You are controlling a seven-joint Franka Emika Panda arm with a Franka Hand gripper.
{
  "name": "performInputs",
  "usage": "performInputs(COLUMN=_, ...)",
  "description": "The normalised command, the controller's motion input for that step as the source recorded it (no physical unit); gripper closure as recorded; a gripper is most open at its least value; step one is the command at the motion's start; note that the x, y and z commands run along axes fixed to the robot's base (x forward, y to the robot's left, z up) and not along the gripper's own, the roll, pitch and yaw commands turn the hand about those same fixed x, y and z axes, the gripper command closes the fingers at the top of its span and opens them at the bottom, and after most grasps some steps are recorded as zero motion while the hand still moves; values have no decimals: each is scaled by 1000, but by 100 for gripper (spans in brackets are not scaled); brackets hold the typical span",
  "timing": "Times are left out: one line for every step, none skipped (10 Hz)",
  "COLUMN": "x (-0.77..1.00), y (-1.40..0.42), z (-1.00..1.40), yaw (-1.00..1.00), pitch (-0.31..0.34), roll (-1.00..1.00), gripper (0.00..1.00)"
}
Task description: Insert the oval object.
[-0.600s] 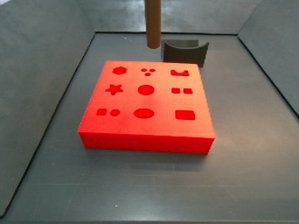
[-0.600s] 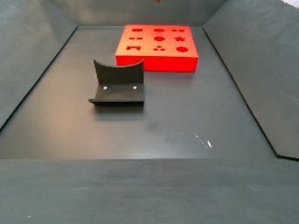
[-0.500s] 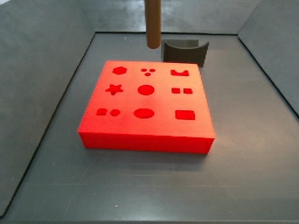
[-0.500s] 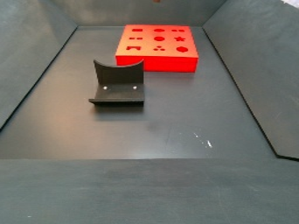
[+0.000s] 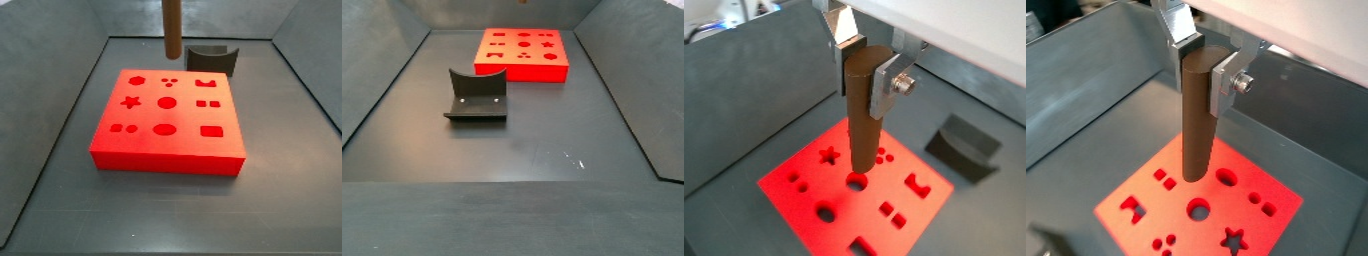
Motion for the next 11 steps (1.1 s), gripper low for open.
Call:
performInputs(x=-31, y=0, z=-83, yaw=-1000, pitch=0, roll=89, gripper=100)
performInputs(x=-26, y=0, z=-97, yaw=-1000, pitch=0, roll=80, gripper=100)
performInputs(x=-23, y=0, z=-100, yaw=-1000, pitch=0, roll=79, gripper=100)
performInputs(x=-23, y=0, z=-100, yaw=-1000, pitch=0, roll=80, gripper=100)
performInputs(x=-23, y=0, z=-97, yaw=-1000, pitch=0, roll=80, gripper=100)
performInputs(x=-23, y=0, z=-91, yaw=-1000, pitch=0, roll=83, gripper=100)
performInputs(x=-57, y=-9, z=-40, yaw=-1000, pitch=19, roll=117, gripper=100)
performInputs(x=-51, y=-83, z=0, yaw=-957, pitch=67, roll=111, gripper=100)
performInputs(x=0, y=-226, z=34, yaw=-791, pitch=181, roll=73, gripper=100)
performInputs(x=20, y=-371, z=77, yaw=-534, pitch=324, roll=0, gripper=100)
performInputs(x=157, y=-400, z=129, yaw=-303, pitch=426, roll=-11, gripper=100)
